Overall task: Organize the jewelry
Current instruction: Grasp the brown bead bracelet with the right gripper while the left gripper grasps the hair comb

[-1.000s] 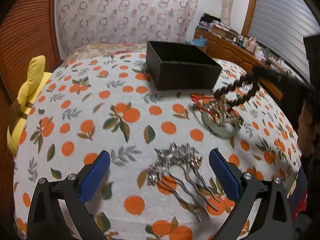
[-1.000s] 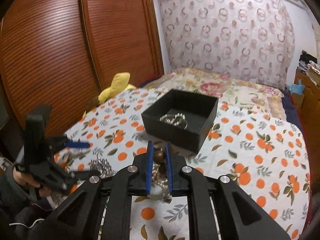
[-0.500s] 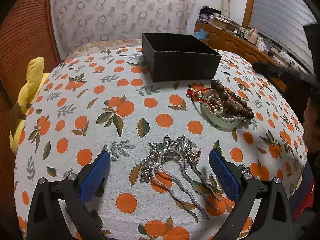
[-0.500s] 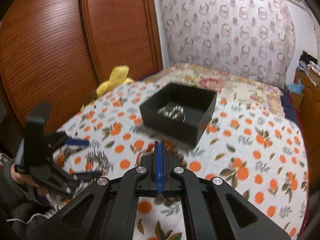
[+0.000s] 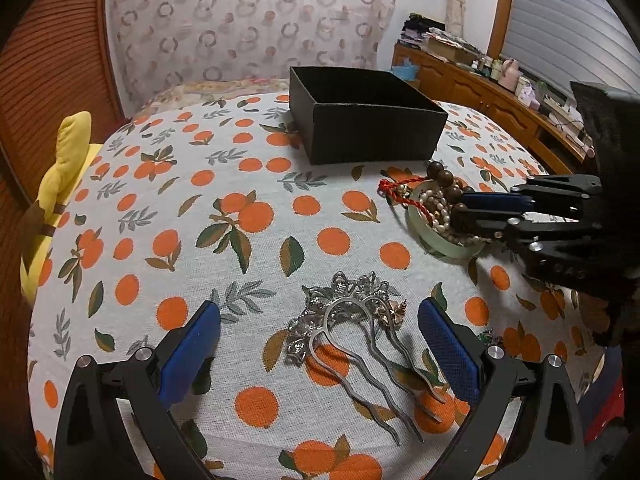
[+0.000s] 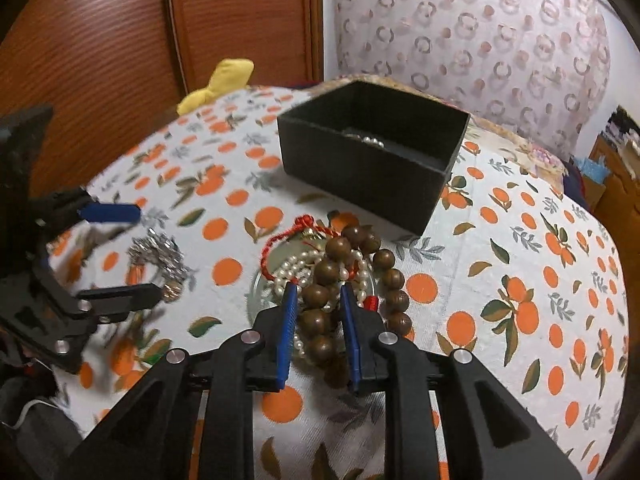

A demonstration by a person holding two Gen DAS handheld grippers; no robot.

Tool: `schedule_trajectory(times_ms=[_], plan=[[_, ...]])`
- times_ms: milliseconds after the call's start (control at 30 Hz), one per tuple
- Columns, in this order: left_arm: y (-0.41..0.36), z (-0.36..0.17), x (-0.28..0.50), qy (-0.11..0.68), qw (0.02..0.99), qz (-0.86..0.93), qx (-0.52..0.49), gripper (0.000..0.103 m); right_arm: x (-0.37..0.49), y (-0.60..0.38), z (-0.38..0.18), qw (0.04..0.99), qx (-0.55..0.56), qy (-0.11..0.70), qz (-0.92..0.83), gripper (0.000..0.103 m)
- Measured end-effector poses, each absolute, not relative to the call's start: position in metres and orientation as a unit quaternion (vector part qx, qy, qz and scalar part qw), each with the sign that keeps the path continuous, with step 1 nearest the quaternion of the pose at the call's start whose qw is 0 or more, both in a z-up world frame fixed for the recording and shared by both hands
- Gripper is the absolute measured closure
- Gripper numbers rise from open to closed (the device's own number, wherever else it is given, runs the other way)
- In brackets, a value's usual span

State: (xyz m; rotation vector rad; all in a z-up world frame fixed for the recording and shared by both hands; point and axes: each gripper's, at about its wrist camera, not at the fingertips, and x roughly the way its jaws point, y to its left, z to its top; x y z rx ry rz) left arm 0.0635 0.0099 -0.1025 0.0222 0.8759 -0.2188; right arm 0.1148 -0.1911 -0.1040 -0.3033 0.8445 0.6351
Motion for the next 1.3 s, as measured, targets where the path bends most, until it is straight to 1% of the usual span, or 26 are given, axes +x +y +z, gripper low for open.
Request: schedule_trajectory(times_ms=[33,133,400,600,700,833,900,967,1033,1100,1133,1167,1200,1300], plan=[[0.01,-0.103,0.064,0.423,0.9,-0.106,0.011,0.008,0.115,-0.19,-0.105,0.853,-0.151,0.401,0.3,0.086],[0.01,-0.103,0.064,0.424,0.9,-0.105,0.009,0.008,0.111,-0.196,-0.098,0.859,-0.139,0.386,0.305,0.087],[0.006,-0.104,0.064,0.426,0.898,-0.103,0.019,0.008,0.107,-0.231,-0.037,0.899,-0.094,0.308,0.296,0.087],[0.007,-0.102,0.061,0.423,0.9,-0.103,0.014,0.008,0.107,-0.247,-0.006,0.914,-0.087,0.274,0.287,0.087],[0.007,-0.099,0.055,0.419,0.901,-0.108,0.009,0.008,0.105,-0.252,0.0,0.916,-0.085,0.268,0.286,0.087],[0.002,-0.105,0.052,0.429,0.897,-0.11,0.012,0.009,0.102,-0.252,-0.007,0.915,-0.089,0.274,0.281,0.087],[-0.001,-0.105,0.051,0.428,0.898,-0.104,0.022,0.013,0.102,-0.252,-0.012,0.914,-0.09,0.28,0.28,0.087],[-0.002,-0.105,0.052,0.427,0.898,-0.098,0.026,0.02,0.101,-0.251,-0.016,0.913,-0.089,0.283,0.282,0.087],[-0.003,-0.104,0.053,0.429,0.898,-0.091,0.034,0.023,0.1,-0.25,-0.018,0.912,-0.088,0.285,0.283,0.087],[-0.003,-0.104,0.055,0.429,0.898,-0.084,0.042,0.029,0.099,-0.248,-0.02,0.91,-0.087,0.286,0.286,0.087],[-0.004,-0.103,0.055,0.429,0.899,-0.083,0.046,0.033,0.098,-0.248,-0.021,0.91,-0.086,0.286,0.286,0.087],[-0.004,-0.103,0.055,0.426,0.9,-0.084,0.047,0.042,0.098,-0.247,-0.022,0.91,-0.086,0.287,0.287,0.087],[-0.003,-0.102,0.055,0.424,0.901,-0.085,0.048,0.047,0.097,-0.247,-0.024,0.909,-0.087,0.288,0.288,0.087],[0.001,-0.101,0.055,0.421,0.902,-0.089,0.038,0.05,0.096,-0.245,-0.027,0.907,-0.088,0.292,0.29,0.087]])
